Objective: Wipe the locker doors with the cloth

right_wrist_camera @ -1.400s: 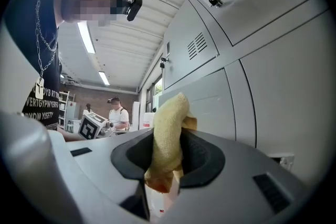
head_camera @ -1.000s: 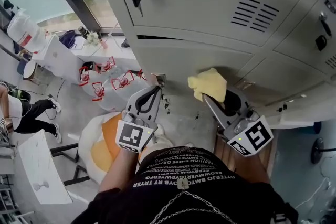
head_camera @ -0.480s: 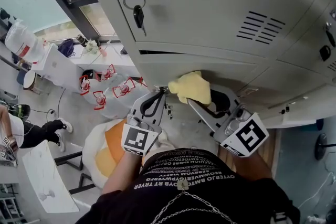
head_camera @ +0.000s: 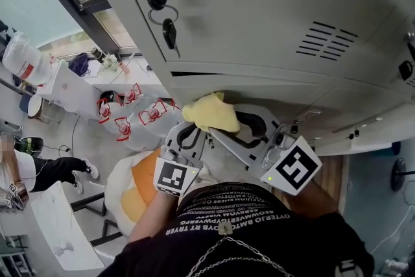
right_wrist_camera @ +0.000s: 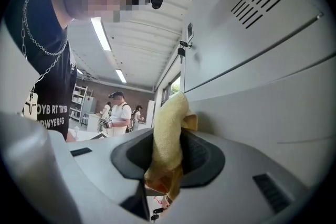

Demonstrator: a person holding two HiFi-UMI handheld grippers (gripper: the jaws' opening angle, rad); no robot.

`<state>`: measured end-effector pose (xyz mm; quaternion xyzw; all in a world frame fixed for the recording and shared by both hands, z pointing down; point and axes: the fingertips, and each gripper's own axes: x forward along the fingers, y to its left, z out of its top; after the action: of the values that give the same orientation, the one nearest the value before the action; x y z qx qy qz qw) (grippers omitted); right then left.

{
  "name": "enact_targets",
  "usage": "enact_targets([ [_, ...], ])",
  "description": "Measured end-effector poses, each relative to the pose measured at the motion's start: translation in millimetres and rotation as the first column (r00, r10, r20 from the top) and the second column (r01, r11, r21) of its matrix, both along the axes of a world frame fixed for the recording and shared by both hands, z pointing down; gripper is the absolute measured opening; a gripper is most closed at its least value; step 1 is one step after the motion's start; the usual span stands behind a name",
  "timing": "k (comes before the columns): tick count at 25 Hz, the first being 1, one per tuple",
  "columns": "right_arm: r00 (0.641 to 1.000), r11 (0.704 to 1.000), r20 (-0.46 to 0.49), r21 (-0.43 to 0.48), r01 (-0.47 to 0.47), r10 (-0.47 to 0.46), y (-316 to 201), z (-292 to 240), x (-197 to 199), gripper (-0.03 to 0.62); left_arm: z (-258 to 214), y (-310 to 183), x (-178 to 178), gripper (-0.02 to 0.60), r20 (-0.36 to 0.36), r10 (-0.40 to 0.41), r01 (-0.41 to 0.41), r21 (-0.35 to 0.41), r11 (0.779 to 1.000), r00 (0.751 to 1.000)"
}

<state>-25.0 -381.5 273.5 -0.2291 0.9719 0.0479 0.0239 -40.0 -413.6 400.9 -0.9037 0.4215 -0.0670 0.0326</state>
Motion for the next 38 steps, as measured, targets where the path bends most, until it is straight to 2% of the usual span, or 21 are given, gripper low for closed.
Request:
enact_targets([
  [7,0.999,0.999,-0.003,0.032,0.034,-0.034,-3,-11,-25,0.11,-1,0,0,0.006,0.008,0.053,-0.053,0.011,0.999,0.999],
  [13,1.0,0.999,0.004,0.039,0.004,-0.004,-5,-13,-21,0.11,-1,0,0,0.006,0.006,0.077,-0.077,0.007,0.997,0.997],
  [19,0.999,0.998,-0.005,0.035,-0.047,0.047,-6,-13,-2,0.11,2,3,-2,0.006,-0.004,0.057,-0.058,-0.038,0.998,0.998],
  [30,0.99,0.989,-0.015,0.052,-0.139,0.14,-10,-14,47,0.112,8,22,11,0.006,-0.002,0.051,-0.051,-0.045,0.998,0.999],
  [33,0.987,0.984,-0.021,0.086,-0.159,0.161,-10,-16,66,0.112,6,29,13,0.006,-0.001,0.036,-0.036,-0.046,0.998,0.999],
  [38,0.976,0.973,-0.016,0.077,-0.216,0.218,-9,-15,97,0.112,9,41,14,0.006,0.005,0.002,-0.001,-0.046,0.999,1.0],
])
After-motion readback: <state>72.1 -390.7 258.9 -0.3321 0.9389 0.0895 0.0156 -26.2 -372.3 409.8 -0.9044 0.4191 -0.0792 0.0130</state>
